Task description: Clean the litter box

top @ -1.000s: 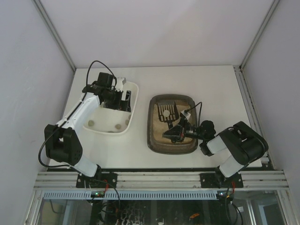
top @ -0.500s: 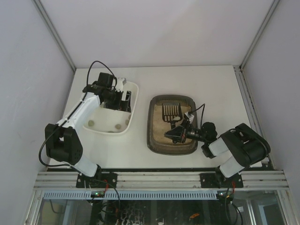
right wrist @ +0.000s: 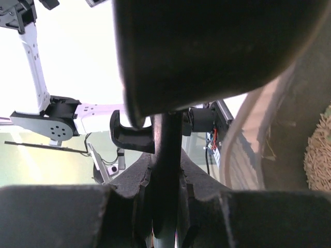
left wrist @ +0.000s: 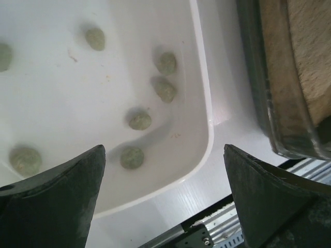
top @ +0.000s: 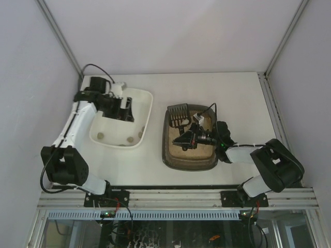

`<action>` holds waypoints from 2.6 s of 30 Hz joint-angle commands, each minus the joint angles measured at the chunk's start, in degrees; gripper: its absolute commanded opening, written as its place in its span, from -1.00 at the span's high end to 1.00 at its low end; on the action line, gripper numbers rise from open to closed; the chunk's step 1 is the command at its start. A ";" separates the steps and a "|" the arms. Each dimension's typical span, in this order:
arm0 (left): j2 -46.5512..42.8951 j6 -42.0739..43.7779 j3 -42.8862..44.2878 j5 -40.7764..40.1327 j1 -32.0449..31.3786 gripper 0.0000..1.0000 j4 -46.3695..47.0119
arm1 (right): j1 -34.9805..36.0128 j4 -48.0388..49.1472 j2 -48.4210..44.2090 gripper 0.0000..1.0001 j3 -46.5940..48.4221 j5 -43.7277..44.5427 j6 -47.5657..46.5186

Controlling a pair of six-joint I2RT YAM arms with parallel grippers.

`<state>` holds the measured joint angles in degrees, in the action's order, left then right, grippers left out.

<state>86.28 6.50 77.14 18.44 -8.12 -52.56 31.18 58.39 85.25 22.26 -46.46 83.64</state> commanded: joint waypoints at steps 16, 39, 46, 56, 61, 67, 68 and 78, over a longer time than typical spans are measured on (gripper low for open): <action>-10.40 -3.65 4.11 9.25 29.66 -0.99 3.00 | 15.08 -108.99 32.11 1.00 84.63 25.59 -51.45; -12.17 -2.26 0.26 -3.05 29.81 -0.99 6.82 | 31.54 -123.34 43.42 1.00 111.57 67.30 -70.05; -13.32 -2.06 -0.75 -4.21 29.82 -0.99 8.08 | 34.38 -122.77 46.18 1.00 112.22 76.00 -76.61; -13.45 -2.88 -1.64 -4.47 29.82 -0.99 8.60 | 34.60 -116.85 44.62 1.00 109.79 79.79 -78.48; -13.53 -3.44 -1.69 -3.44 29.80 -0.99 8.54 | 32.01 -119.36 41.39 1.00 109.15 79.29 -70.99; -12.60 -5.39 -2.42 0.22 29.68 -0.99 8.35 | 21.58 -96.95 12.77 1.00 67.82 53.68 -53.44; -12.28 -5.66 -2.56 0.83 29.66 -0.99 8.35 | 19.35 -90.45 6.88 1.00 59.95 48.95 -50.31; -6.59 -6.89 -3.07 6.04 28.93 -0.99 7.41 | 14.26 -88.25 -7.95 1.00 38.03 46.68 -40.38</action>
<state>77.73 0.93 74.94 20.34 21.08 -45.52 44.12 -34.30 76.64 64.64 4.03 38.09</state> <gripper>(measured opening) 0.996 0.151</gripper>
